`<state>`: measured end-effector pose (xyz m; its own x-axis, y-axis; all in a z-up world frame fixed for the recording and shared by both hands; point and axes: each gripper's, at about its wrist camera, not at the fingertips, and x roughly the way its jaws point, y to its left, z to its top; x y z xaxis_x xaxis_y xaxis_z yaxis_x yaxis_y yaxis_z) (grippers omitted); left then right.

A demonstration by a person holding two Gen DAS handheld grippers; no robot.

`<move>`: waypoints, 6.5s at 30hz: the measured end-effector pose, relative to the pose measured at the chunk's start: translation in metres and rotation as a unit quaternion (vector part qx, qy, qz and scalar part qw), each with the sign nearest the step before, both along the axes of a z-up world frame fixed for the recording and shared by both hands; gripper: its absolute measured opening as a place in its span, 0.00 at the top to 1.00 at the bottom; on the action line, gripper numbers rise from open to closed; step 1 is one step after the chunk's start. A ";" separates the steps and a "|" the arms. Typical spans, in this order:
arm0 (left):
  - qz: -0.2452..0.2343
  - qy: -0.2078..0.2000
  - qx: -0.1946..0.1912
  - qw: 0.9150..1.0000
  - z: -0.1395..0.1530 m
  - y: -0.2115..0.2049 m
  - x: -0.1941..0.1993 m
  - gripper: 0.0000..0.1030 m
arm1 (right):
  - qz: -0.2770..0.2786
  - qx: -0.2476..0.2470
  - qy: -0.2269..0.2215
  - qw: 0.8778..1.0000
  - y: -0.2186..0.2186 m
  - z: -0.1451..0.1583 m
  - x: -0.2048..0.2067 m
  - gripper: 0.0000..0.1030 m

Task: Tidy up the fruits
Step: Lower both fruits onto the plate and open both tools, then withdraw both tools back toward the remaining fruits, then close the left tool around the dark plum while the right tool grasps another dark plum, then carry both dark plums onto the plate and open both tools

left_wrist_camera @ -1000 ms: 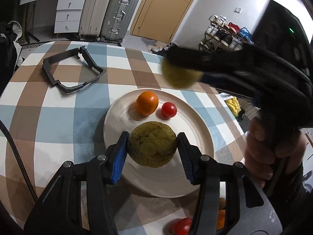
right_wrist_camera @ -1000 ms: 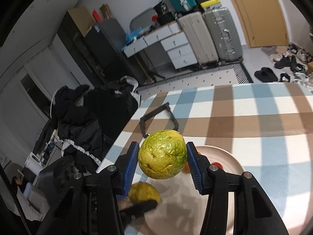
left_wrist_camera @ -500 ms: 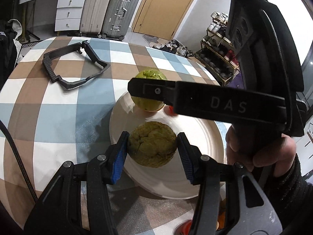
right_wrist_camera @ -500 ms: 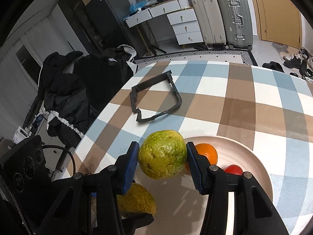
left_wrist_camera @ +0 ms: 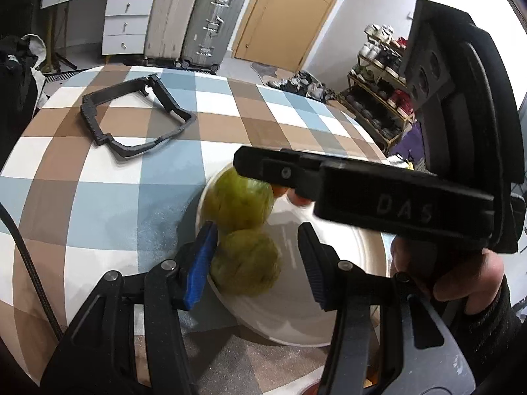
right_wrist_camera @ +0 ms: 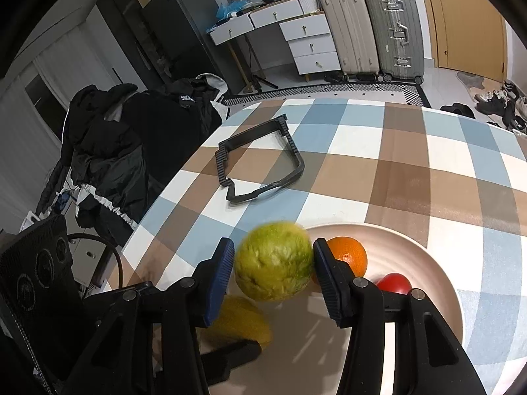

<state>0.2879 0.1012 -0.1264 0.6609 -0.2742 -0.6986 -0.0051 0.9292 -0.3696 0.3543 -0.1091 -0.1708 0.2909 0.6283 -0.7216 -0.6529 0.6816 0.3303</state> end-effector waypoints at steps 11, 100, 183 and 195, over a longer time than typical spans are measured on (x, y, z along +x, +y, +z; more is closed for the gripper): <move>0.010 -0.012 0.027 1.000 0.021 -0.008 -0.025 0.51 | -0.043 0.042 -0.018 0.998 -0.038 0.031 -0.016 0.40; -0.142 0.018 0.083 0.986 -0.010 -0.137 -0.189 0.79 | -0.211 0.034 -0.173 0.962 -0.230 0.004 -0.282 0.00; -0.060 -0.053 0.055 0.995 0.057 -0.075 -0.135 0.79 | -0.085 0.058 -0.079 0.992 -0.215 0.000 -0.206 0.79; -0.062 -0.032 0.023 0.997 0.044 -0.112 -0.038 0.79 | -0.090 0.115 -0.088 0.985 -0.211 0.055 -0.132 0.79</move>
